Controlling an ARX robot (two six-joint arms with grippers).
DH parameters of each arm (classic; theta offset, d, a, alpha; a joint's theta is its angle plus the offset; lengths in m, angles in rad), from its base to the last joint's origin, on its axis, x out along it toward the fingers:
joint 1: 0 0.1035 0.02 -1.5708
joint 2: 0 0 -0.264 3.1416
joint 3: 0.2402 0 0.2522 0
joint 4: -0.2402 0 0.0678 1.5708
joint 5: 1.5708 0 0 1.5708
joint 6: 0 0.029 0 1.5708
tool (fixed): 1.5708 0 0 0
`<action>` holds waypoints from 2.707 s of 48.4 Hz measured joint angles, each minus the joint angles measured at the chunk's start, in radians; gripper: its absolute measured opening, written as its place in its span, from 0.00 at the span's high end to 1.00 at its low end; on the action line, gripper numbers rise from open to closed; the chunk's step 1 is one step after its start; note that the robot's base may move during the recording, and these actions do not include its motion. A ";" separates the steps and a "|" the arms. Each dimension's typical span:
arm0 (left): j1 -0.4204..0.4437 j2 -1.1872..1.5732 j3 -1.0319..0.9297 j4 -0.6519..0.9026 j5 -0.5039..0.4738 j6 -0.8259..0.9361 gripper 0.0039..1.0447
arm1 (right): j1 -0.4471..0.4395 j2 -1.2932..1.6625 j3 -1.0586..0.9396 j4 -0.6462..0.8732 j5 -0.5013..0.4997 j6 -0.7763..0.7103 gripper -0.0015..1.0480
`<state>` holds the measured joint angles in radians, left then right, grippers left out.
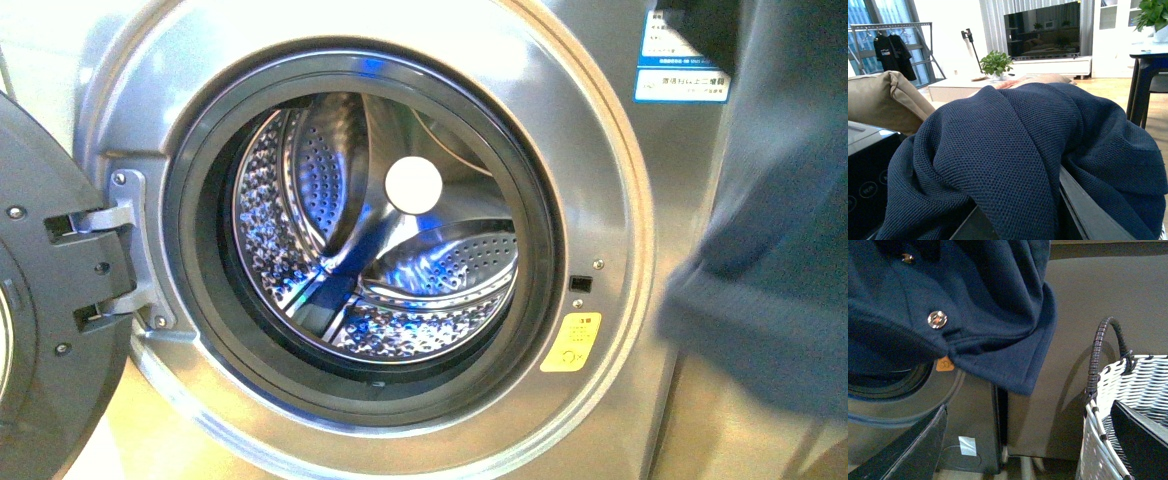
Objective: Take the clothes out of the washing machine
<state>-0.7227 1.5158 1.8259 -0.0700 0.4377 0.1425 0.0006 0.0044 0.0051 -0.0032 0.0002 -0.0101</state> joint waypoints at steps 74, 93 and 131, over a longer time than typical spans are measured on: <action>0.026 -0.014 0.031 -0.036 0.035 -0.012 0.85 | -0.063 0.790 0.772 0.594 -0.803 0.369 0.07; 0.022 -0.018 0.031 -0.027 0.045 -0.016 0.85 | -0.021 0.981 0.843 0.767 -0.810 0.463 0.07; 0.015 -0.024 0.012 -0.014 0.054 -0.056 0.85 | 0.146 1.059 0.919 0.730 -0.713 0.485 0.24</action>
<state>-0.7074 1.4921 1.8378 -0.0837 0.4915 0.0864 0.1463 1.0630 0.9245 0.7269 -0.7128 0.4747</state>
